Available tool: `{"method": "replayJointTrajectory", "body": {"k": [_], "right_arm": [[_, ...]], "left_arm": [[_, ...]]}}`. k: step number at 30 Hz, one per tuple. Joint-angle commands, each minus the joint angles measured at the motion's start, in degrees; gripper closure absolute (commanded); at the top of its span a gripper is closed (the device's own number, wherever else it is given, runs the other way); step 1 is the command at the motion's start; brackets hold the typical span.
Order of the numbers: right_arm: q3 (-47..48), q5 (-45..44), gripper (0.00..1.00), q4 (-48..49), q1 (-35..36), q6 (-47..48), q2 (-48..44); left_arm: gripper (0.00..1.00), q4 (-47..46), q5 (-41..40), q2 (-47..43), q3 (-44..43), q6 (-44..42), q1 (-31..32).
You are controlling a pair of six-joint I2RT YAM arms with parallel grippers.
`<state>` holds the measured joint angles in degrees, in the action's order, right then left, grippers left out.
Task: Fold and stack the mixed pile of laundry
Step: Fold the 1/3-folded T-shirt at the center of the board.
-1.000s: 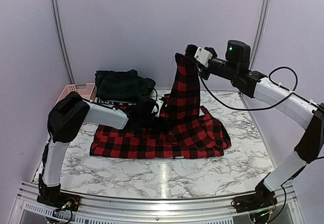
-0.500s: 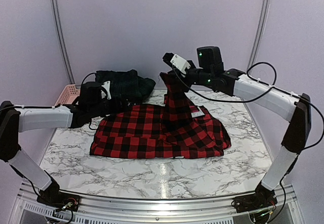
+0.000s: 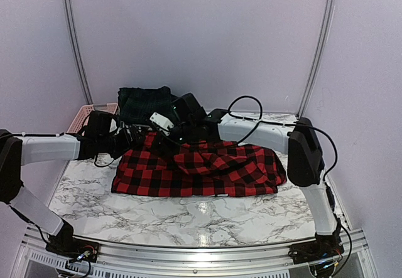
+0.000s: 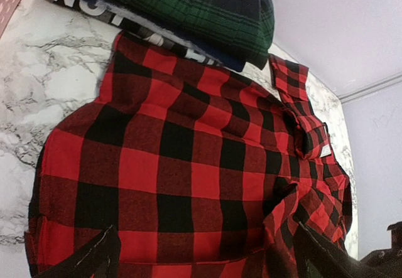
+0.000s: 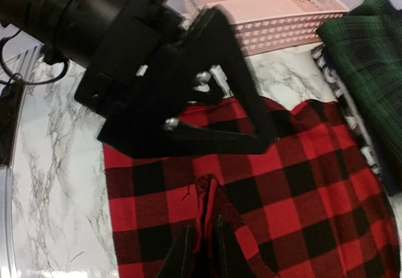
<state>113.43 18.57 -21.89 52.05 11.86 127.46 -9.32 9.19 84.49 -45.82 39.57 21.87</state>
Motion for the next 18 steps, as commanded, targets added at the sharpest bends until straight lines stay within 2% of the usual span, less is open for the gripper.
{"method": "replayJointTrajectory", "body": {"k": [1,4,5,8,13,15,18], "right_arm": [[6.51,9.09,0.78,0.16,1.17,-7.20,3.01],[6.03,10.15,0.43,-1.19,0.66,-7.29,0.14],[4.59,10.40,0.39,-1.36,-0.06,-7.71,-1.99],[-4.89,12.17,0.38,0.91,-3.92,-12.94,-10.80],[-26.87,12.31,0.42,2.93,-12.98,-19.88,-26.67],[-35.30,10.78,0.46,0.93,-15.86,-21.17,-31.69],[-45.18,9.06,0.47,-0.98,-19.82,-23.44,-39.05]], "left_arm": [[0.01,5.82,1.33,-2.15,0.85,0.15,-2.55],[0.01,5.92,4.54,-2.49,1.26,-1.44,-2.97],[0.01,5.94,6.45,-2.48,1.14,-2.36,-2.99],[0.03,5.97,10.89,-2.41,1.36,-4.52,-2.68],[0.25,8.67,14.68,-0.39,1.92,-5.33,-1.44],[0.28,9.22,14.24,-0.43,3.16,-4.41,-0.24],[0.30,10.93,13.07,-0.96,5.53,-2.35,1.10]]}}
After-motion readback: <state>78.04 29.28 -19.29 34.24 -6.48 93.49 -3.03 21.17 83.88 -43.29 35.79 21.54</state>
